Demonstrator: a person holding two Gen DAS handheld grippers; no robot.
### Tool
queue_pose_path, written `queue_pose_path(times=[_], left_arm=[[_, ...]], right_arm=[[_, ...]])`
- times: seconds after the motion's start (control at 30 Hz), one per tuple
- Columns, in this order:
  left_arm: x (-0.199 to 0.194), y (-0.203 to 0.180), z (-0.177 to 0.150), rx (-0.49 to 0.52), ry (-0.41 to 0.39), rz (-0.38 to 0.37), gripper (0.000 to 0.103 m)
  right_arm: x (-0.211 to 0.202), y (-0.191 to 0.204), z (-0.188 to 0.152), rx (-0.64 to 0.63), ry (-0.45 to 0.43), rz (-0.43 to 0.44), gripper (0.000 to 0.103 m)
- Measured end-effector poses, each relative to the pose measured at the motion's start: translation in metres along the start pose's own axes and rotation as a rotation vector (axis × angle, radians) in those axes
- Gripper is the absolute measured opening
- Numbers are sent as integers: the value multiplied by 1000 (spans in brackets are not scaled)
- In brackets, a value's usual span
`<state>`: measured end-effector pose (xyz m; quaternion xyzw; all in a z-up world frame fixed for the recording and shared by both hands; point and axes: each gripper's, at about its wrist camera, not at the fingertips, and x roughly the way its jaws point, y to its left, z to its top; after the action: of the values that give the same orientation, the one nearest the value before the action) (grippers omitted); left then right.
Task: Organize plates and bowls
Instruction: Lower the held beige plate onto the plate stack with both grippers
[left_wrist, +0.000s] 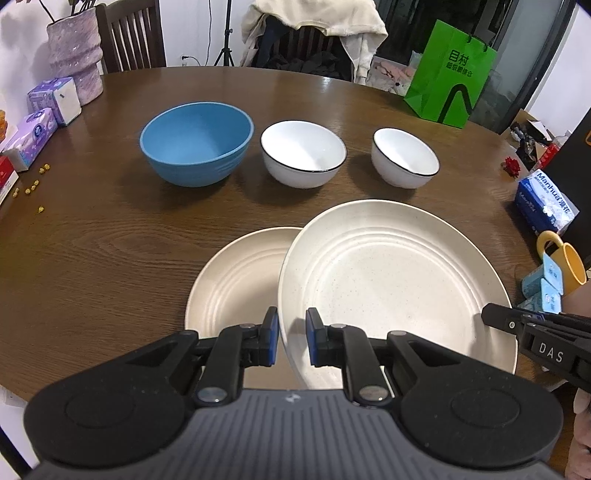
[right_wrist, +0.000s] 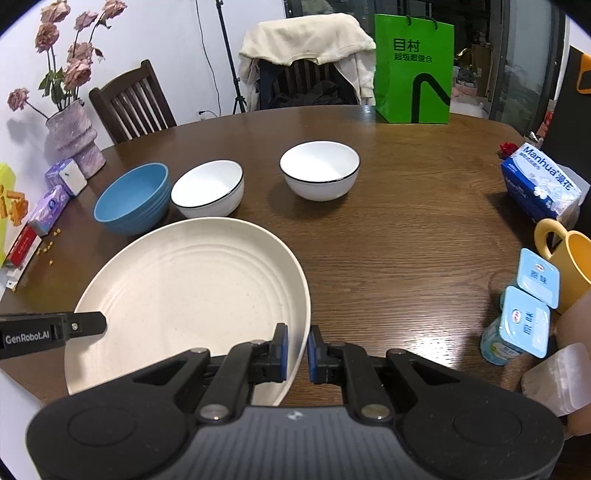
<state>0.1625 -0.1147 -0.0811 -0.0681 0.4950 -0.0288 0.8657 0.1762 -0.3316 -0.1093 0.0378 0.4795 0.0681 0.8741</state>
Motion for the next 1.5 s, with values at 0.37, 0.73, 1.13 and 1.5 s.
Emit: queue_pose_path(times=[0.37, 0.73, 1.13, 1.5], left_arm=[[16, 24, 3, -1, 16, 14, 15], [32, 42, 1, 18, 40, 27, 16], [49, 61, -1, 58, 66, 49, 15], [62, 59, -4, 135, 69, 77, 16]], right_arm=[[21, 27, 2, -25, 12, 4, 11], [40, 47, -1, -69, 49, -4, 11], [59, 70, -2, -135, 70, -14, 12], [72, 91, -13, -258, 68, -84, 15]])
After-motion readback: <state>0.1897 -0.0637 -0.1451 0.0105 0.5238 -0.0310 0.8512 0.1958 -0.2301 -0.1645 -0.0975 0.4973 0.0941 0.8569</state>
